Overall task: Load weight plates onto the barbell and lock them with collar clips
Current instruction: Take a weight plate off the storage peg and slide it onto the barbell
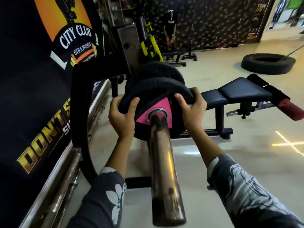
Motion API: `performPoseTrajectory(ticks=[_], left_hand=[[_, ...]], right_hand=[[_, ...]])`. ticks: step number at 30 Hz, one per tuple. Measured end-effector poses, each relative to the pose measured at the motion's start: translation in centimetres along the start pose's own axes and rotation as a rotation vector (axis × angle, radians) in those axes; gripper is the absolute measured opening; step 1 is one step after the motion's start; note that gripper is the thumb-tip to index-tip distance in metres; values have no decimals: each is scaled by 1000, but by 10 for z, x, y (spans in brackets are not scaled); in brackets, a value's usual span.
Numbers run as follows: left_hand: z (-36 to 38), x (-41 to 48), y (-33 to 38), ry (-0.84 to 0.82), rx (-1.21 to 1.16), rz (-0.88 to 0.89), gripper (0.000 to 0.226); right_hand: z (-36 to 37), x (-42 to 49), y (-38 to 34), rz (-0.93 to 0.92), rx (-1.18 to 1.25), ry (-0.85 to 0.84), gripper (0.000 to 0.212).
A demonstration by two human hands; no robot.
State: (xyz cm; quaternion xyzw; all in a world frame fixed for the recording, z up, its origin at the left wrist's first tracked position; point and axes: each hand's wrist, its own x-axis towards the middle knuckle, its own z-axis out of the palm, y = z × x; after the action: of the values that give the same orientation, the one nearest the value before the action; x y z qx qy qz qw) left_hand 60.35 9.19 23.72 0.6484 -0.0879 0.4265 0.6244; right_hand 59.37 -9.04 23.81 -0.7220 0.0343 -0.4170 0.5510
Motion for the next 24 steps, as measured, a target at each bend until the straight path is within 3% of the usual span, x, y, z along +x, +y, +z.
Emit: performPoseTrajectory(ticks=[5, 11, 14, 20, 24], left_hand=[[42, 49, -49, -97, 41, -51, 71], [55, 60, -71, -49, 1, -29, 44], [55, 59, -72, -43, 9, 6, 46], [52, 61, -68, -68, 4, -26, 45], [47, 62, -60, -131, 40, -83, 53]], right_hand=[[40, 52, 25, -31, -62, 11, 75], [59, 74, 48, -24, -69, 86, 58], [59, 74, 49, -49, -62, 105, 53], [58, 72, 43, -10, -84, 86, 62], [52, 69, 35, 35, -59, -6, 67]])
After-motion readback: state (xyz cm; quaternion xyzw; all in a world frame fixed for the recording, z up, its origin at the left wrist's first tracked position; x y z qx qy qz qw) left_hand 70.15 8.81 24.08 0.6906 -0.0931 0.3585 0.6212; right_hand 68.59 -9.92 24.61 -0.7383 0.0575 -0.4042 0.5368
